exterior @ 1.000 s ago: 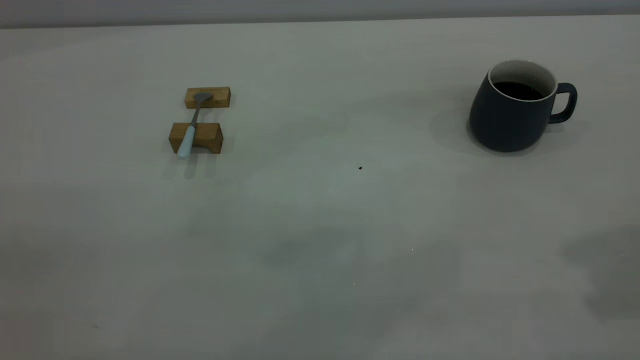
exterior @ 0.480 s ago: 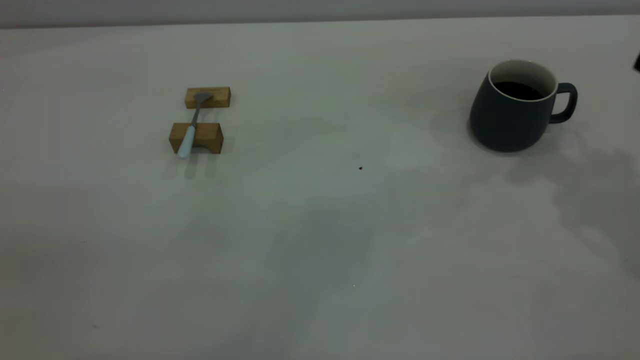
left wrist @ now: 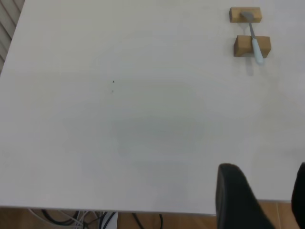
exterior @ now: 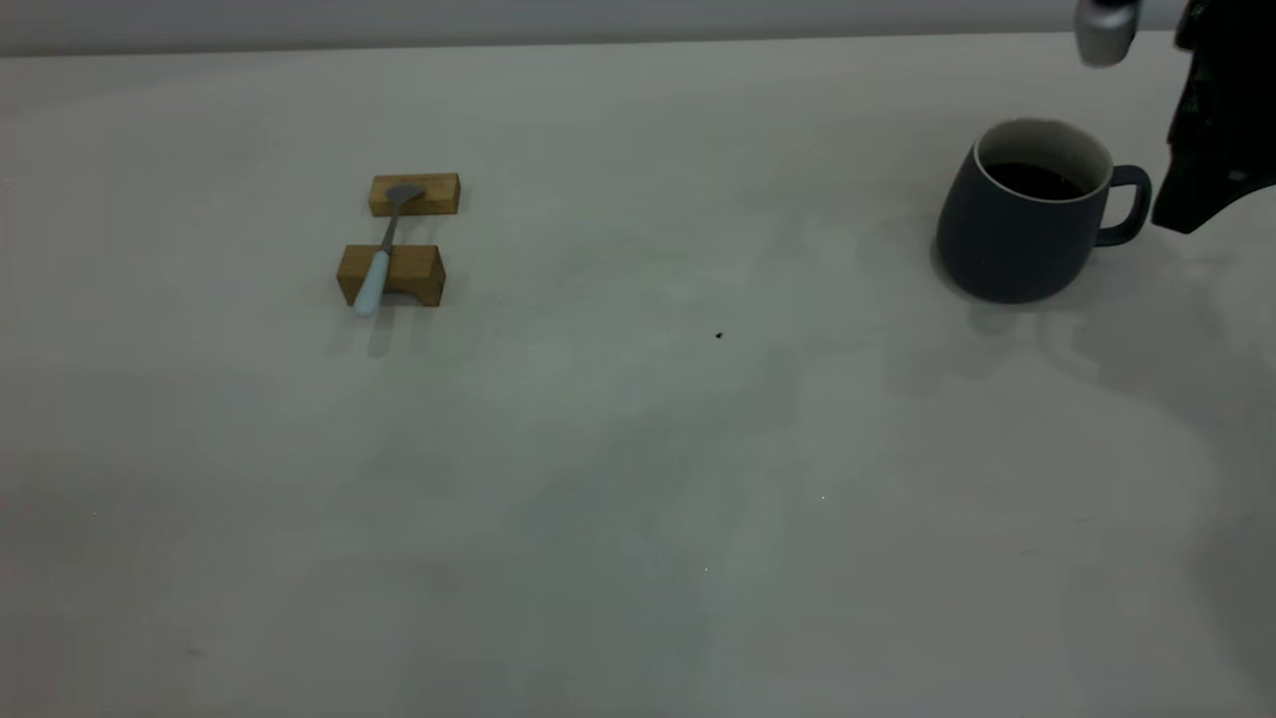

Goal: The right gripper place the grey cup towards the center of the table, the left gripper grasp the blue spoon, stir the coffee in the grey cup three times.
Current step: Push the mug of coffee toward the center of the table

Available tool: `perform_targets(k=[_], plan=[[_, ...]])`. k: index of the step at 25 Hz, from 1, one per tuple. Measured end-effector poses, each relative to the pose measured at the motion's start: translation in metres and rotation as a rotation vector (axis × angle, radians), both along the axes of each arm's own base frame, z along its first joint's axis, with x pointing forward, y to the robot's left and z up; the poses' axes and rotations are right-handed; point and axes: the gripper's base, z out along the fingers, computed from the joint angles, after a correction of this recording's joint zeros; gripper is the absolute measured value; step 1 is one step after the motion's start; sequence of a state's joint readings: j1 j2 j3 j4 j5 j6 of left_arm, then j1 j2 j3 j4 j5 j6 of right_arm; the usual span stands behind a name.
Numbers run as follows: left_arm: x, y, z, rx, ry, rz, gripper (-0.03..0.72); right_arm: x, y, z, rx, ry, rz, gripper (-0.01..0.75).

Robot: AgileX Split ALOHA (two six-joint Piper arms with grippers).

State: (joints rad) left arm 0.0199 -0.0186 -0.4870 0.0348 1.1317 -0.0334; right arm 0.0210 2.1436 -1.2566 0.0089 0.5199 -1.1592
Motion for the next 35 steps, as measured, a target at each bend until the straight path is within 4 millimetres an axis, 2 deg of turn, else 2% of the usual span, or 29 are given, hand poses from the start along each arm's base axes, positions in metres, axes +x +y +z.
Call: perform_targets(k=[4, 9, 14, 17, 21, 23, 24, 29, 35], plan=[[0.000, 0.000, 0.000, 0.000, 0.000, 0.000, 0.369, 0.016, -0.002, -0.014, -0.036, -0.004, 0.039, 0.693], [0.000, 0.000, 0.000, 0.000, 0.000, 0.000, 0.369, 0.036, -0.004, -0.022, -0.075, -0.032, 0.079, 0.690], [0.000, 0.000, 0.000, 0.000, 0.000, 0.000, 0.369, 0.044, -0.005, -0.040, -0.092, -0.020, 0.101, 0.657], [0.000, 0.000, 0.000, 0.000, 0.000, 0.000, 0.369, 0.043, -0.004, -0.048, -0.091, 0.004, 0.130, 0.550], [0.000, 0.000, 0.000, 0.000, 0.000, 0.000, 0.369, 0.043, 0.001, -0.049, -0.050, 0.003, 0.140, 0.291], [0.000, 0.000, 0.000, 0.000, 0.000, 0.000, 0.369, 0.042, 0.007, -0.049, -0.041, 0.012, 0.160, 0.179], [0.000, 0.000, 0.000, 0.000, 0.000, 0.000, 0.369, 0.042, 0.012, -0.049, -0.026, 0.005, 0.153, 0.165], [0.000, 0.000, 0.000, 0.000, -0.002, 0.000, 0.369, 0.041, 0.041, -0.049, 0.001, -0.002, 0.188, 0.172], [0.000, 0.000, 0.000, 0.000, -0.002, 0.000, 0.369, 0.029, 0.099, -0.049, 0.037, 0.011, 0.230, 0.172]])
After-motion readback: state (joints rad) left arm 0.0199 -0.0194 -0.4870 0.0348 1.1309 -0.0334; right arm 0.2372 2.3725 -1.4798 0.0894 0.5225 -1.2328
